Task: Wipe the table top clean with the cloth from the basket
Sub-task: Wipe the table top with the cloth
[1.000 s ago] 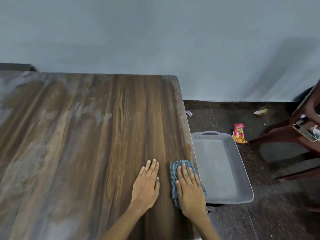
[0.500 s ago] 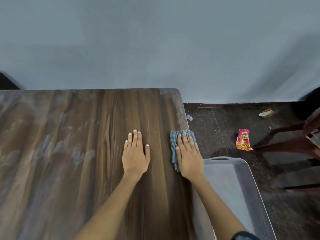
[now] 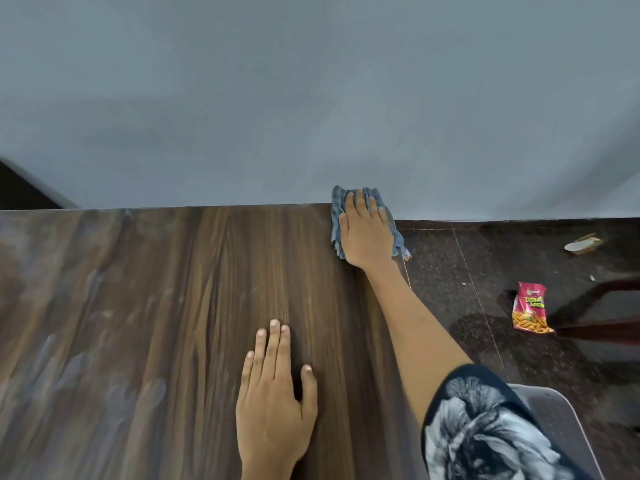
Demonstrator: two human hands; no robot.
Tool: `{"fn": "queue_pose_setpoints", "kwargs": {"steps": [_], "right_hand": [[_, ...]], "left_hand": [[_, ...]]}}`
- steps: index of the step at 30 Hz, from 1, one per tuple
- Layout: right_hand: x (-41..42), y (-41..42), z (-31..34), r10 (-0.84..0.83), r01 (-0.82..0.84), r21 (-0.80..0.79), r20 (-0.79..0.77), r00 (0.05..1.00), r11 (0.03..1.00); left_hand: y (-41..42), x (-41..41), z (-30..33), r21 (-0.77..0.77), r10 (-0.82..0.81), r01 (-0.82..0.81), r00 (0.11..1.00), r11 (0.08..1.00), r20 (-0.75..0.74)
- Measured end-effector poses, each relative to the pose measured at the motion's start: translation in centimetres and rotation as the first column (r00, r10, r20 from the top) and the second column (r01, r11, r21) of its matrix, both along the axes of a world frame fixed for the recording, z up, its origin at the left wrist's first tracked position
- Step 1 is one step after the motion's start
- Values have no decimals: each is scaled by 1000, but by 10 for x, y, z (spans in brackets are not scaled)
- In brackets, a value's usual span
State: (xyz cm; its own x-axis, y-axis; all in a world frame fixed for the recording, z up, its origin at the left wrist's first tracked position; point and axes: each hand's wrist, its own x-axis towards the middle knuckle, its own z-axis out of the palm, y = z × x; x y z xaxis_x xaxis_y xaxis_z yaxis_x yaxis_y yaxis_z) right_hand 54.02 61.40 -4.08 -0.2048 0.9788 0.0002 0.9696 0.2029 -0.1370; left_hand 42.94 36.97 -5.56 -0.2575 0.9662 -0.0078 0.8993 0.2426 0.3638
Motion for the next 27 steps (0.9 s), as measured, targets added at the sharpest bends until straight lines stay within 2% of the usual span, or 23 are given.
{"fn": "queue_pose_setpoints", "kwargs": {"steps": [4,8,10,12,15,18,20,23,27], "right_hand": [[-17,-21,4,203,-203,-2,37,979,979],[-2,-89,2,420,-422,-53,-34,907,905],[21,-102,2,337,-339,-46,-47,940,940],[36,-90,4,149,-150,-36,-43,988,988],[28,-52,10,-62,63,-46,8,998,997],[-9,-20,13,-104,104,-60,-5,995,993],[-41,-14,13,-26,26,-55,-8,1000,998],[-75,-36,10,172,-174,-45,-47,984,984],[-48,-105,5,370,-373,-29,-78,926,927]], "left_hand": [[-3,0,2,5,2,-2,1000,1000,6],[-5,0,4,18,8,-8,1000,1000,22],[-7,-1,3,27,2,-3,1000,1000,31],[-7,-1,2,35,3,-4,999,999,32],[-5,0,3,38,10,-11,1000,999,25],[-4,1,2,35,15,-16,999,999,32],[-4,0,3,37,13,-14,1000,999,24],[-3,0,3,50,17,-18,1000,999,21],[-5,-1,3,59,17,-20,998,998,52]]}}
